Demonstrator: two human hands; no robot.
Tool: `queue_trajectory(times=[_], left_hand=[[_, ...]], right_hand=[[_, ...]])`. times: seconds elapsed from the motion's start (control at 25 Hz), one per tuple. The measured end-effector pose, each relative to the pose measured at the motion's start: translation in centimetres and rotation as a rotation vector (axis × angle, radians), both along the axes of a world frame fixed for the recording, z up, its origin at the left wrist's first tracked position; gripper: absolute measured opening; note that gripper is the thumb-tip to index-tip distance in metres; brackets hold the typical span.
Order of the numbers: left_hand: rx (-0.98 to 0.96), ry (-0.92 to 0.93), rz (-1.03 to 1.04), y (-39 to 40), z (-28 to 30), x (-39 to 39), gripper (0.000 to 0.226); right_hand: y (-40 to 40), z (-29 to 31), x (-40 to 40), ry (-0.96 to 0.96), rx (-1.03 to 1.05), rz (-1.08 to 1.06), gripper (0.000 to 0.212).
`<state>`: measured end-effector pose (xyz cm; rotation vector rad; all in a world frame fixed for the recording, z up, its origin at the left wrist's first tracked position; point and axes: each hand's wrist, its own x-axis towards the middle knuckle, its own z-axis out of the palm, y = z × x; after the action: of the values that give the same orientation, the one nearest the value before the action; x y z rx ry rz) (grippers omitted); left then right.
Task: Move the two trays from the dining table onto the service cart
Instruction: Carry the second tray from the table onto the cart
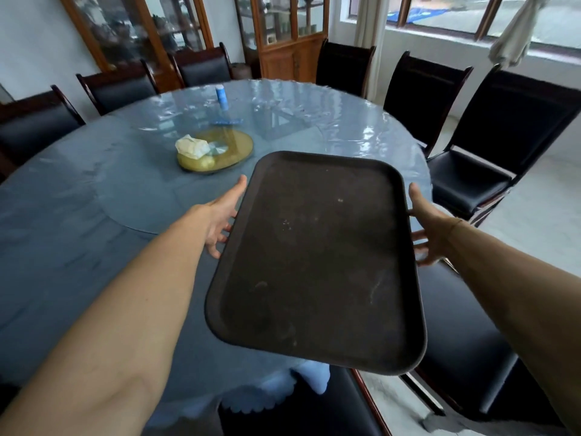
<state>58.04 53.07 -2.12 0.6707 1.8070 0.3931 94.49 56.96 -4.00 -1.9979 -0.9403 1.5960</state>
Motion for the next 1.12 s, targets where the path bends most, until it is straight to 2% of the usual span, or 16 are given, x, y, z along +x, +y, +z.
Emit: queue_trajectory(times=[0.4, 0.56, 0.76, 1.12], left_hand=[[-0.017, -0.055, -0.138, -12.7, 4.5, -0.4, 0.127], [-0.014, -0.059, -0.189, -17.9, 5.6, 0.2, 0.135], [0.006, -0.067, -0.271, -22.2, 7.2, 1.7, 0.14], [0.037, -0.069, -0.476, -25.5, 9.0, 8.0, 0.133]], right_hand=[[-13.8, 4.8, 1.3, 0.005, -0.026, -0.047, 0.106], [-20.1, 6.5, 2.3, 0.007, 0.019, -0.103, 0.096], [-27.4, 8.3, 4.0, 0.035, 0.036, -0.158, 0.096], [-37.8, 11.2, 9.9, 0.031, 0.064, -0.388, 0.092]])
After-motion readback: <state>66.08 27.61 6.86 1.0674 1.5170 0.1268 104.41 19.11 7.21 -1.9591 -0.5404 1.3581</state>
